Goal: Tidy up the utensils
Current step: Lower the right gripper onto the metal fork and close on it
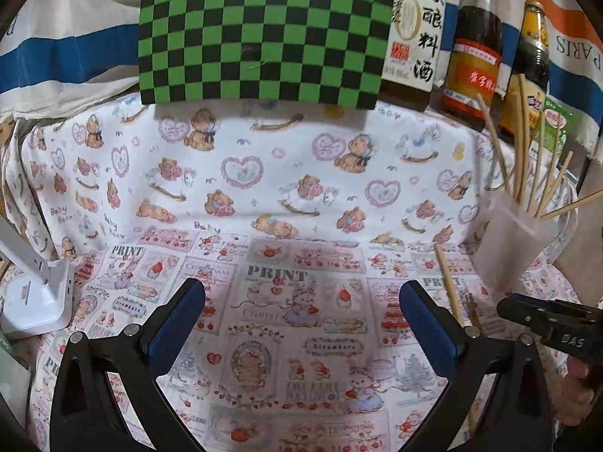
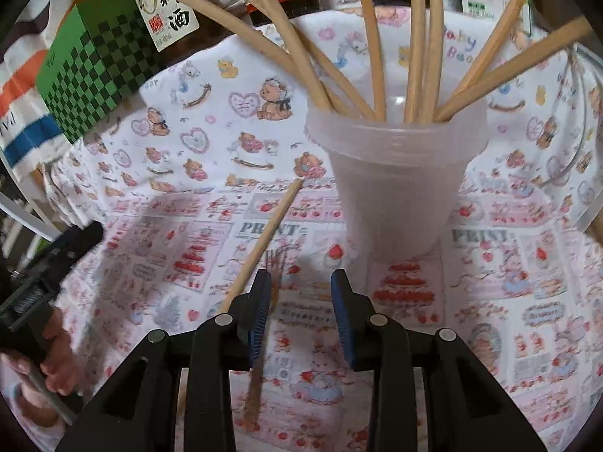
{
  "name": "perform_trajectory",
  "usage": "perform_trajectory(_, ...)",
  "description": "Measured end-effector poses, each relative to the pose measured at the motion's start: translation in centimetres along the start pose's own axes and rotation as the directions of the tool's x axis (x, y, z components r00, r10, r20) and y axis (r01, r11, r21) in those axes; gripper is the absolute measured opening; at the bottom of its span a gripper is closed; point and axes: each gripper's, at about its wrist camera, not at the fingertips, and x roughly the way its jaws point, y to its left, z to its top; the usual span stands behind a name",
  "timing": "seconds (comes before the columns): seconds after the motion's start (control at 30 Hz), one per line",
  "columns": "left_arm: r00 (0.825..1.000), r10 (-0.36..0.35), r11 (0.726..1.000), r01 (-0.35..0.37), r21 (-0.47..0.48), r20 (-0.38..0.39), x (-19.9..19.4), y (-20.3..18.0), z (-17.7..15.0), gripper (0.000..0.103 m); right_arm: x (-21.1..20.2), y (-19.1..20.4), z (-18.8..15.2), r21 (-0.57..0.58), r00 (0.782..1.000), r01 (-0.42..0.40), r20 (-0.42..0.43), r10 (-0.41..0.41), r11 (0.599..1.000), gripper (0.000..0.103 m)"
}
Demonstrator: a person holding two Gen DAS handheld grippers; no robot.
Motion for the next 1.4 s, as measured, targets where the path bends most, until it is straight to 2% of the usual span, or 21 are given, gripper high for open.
perform_trajectory(0.03,1.000,0.000,1.000,0.000,-0.002,-0.001,0.1,0.1,-0.1,0.102,-0.1,0.1,0.0,-0.004,1.000,-0.004,0.004,0.004,1.000,0.036)
perform_trajectory(0.1,1.000,-0.003,1.000,0.003,-0.012,-0.006,0.2,0.4,-0.2,0.102,-0.3,0.2,0.0,-0.009,1.000,-0.013,0.013,0.013,1.000,0.045)
perform_trajectory(0.17,1.000,-0.003,1.000,0.003,-0.017,-0.012,0.4,0.5,-0.3,0.102,-0.4,0.1,0.1,0.000,1.000,-0.026,0.010,0.026,1.000,0.045)
perform_trajectory(0.27,0.997,0.070,0.997,-0.070,0.018,0.031,0.0,-0.1,-0.3,0.102,-0.7,-0.2,0.5,0.054,1.000,-0.015,0.013,0.015,0.998,0.045)
perform_trajectory(0.37,0.998,0.052,0.997,-0.055,0.054,0.047,-0.3,-0.7,-0.2,0.102,-1.0,0.4,1.0,0.054,0.999,-0.047,0.011,0.046,0.997,0.045)
perform_trajectory(0.43,0.997,0.043,0.997,-0.047,0.063,0.058,-0.5,-0.9,-0.2,0.102,-0.5,0.6,1.3,0.050,0.999,-0.043,-0.011,0.044,0.998,0.043)
perform_trajectory(0.5,0.997,0.038,0.997,-0.043,0.066,0.064,-0.6,-0.9,-0.1,0.102,0.5,0.6,1.9,0.051,0.998,-0.045,-0.042,0.047,0.998,0.034)
perform_trajectory(0.6,0.997,0.042,0.997,-0.046,0.065,0.058,-0.5,-0.8,0.0,0.102,2.2,0.7,2.6,0.039,0.996,-0.025,-0.083,0.028,0.999,0.026)
perform_trajectory(0.7,0.997,0.045,0.997,-0.049,0.063,0.059,-0.5,-0.8,0.0,0.102,3.6,0.8,2.9,0.025,0.993,-0.040,-0.113,0.043,0.999,0.020)
perform_trajectory(0.93,0.998,0.048,0.994,-0.053,0.099,0.048,-0.3,-1.4,-0.1,0.102,4.4,1.0,2.6,0.005,0.991,-0.086,-0.099,0.086,0.996,0.018)
perform_trajectory(1.07,0.998,0.050,0.994,-0.054,0.097,0.046,-0.3,-1.4,-0.1,0.102,4.6,1.7,2.4,-0.031,0.984,-0.138,-0.121,0.133,0.990,0.018)
perform_trajectory(1.2,0.998,0.054,0.994,-0.057,0.088,0.034,-0.1,-1.3,0.0,0.102,4.4,2.0,2.2,-0.051,0.981,-0.155,-0.129,0.148,0.987,0.017)
perform_trajectory(1.3,0.998,0.059,0.995,-0.062,0.072,0.032,0.0,-0.9,0.0,0.102,3.8,2.5,1.9,-0.082,0.985,-0.137,-0.122,0.126,0.987,0.017)
perform_trajectory(1.4,0.999,0.041,0.998,-0.042,0.056,0.018,0.2,-0.6,0.0,0.102,2.7,3.6,1.7,-0.170,0.994,-0.063,-0.094,0.048,0.983,0.018)
